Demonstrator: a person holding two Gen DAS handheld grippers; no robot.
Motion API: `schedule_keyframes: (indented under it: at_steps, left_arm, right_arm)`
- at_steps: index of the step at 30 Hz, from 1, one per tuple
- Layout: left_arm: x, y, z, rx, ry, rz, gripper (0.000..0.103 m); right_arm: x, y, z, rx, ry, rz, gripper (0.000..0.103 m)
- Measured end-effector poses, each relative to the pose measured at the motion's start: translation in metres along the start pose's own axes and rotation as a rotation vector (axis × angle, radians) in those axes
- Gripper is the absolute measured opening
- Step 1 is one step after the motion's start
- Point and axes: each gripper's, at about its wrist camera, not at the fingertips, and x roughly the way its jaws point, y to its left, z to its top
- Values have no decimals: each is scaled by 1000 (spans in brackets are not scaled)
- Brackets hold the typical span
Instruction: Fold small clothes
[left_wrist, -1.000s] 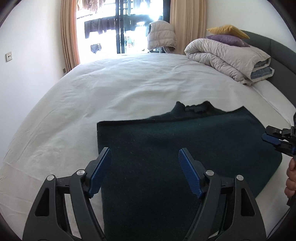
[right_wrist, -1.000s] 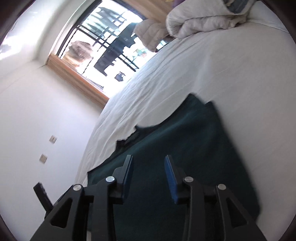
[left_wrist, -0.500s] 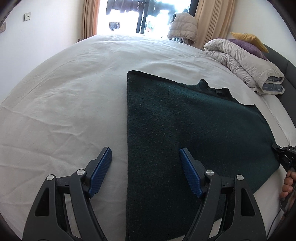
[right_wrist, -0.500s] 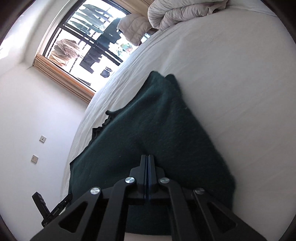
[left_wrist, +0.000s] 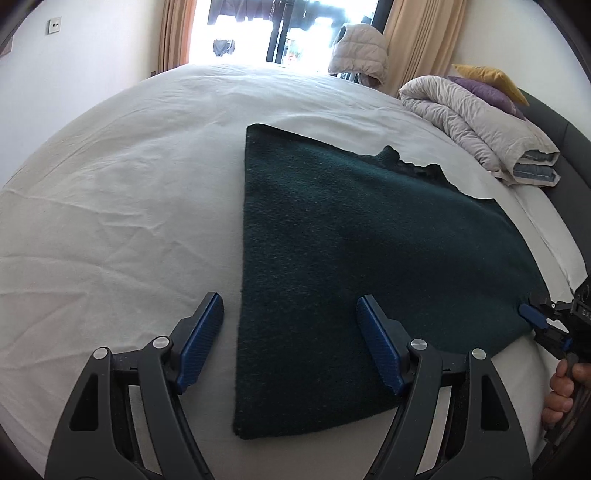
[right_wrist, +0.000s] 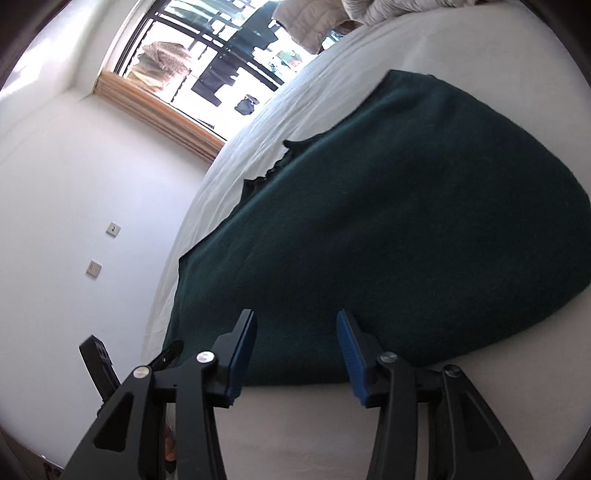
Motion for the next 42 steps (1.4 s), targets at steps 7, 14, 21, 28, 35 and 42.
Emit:
schedule_keyframes:
  at_steps: [7, 14, 21, 28, 35, 42]
  left_arm:
    - [-14, 16, 1, -49, -19, 24, 75]
    - [-44, 31, 7, -128, -61, 30, 75]
    - [-35, 5, 8, -3, -7, 65, 75]
    - [-15, -2, -4, 11, 49, 81, 75]
    - [-13, -2, -4, 13, 52, 79, 75]
    - [-13, 1, -4, 6, 52, 65, 75]
  right_arm:
    - [-78, -43, 9, 91, -171, -136, 39]
    - [-130, -49, 20, 105, -288, -212, 63]
    - [-112, -22, 29, 29, -259, -190, 62]
    - [-66, 23, 36, -129, -160, -149, 62]
    - [-26, 30, 29, -203, -69, -236, 62]
    - [-34, 2, 20, -170, -85, -331, 62]
